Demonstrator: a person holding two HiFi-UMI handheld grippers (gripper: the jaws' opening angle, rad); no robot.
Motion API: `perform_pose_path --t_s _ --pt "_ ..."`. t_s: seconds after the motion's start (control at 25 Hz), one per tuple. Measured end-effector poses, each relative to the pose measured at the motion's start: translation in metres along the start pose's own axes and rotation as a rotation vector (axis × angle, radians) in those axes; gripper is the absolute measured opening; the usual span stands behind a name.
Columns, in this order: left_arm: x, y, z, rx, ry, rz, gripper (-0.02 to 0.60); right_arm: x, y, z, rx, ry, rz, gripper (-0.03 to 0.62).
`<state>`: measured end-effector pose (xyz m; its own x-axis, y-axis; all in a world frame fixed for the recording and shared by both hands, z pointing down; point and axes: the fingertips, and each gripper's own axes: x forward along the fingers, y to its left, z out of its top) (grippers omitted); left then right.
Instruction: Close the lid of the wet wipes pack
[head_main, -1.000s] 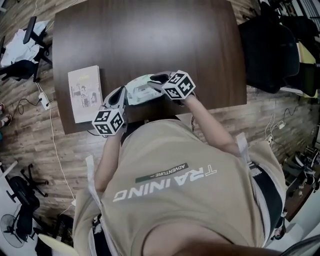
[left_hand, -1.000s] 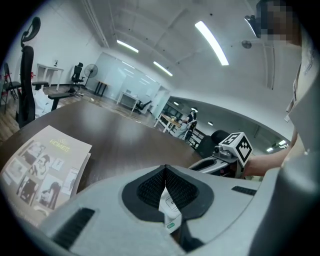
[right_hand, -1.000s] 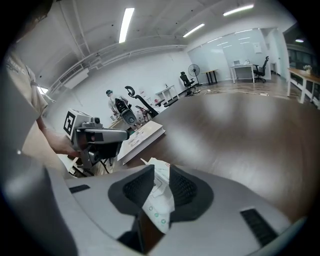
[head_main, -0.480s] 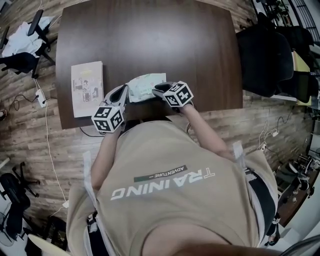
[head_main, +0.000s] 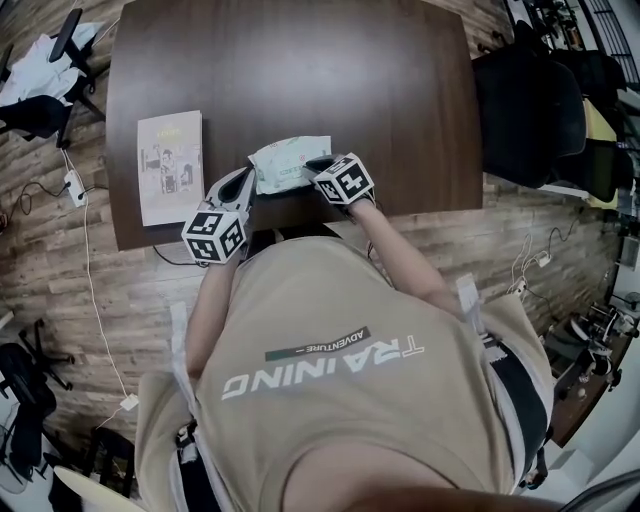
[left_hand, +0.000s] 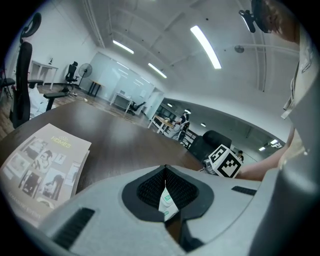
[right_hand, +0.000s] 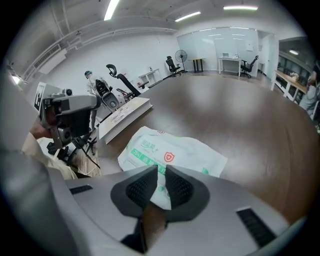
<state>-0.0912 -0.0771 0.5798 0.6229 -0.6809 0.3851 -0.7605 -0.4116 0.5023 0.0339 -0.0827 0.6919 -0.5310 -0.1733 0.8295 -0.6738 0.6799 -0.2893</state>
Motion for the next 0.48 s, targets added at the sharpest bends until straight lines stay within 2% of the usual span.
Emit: perform_pose_path --t_s 0.16,0.24,0.36,0.48 --pt "0.004 -0.008 0.003 0.018 -0.010 -0.021 0.005 0.001 0.000 -0.001 -0.002 -0.054 0.018 0.046" --pt "0.004 -0.015 0.007 0.033 -0.019 -0.031 0.005 -0.004 0.001 -0.003 -0.023 -0.065 0.003 0.019" --pt "0.003 -0.023 0.016 0.068 -0.032 -0.040 0.005 -0.013 0.006 0.001 -0.063 -0.086 -0.025 0.015" --pt "-0.001 -0.024 0.023 0.090 -0.042 -0.034 0.005 -0.023 0.016 0.016 -0.063 -0.137 0.005 0.015"
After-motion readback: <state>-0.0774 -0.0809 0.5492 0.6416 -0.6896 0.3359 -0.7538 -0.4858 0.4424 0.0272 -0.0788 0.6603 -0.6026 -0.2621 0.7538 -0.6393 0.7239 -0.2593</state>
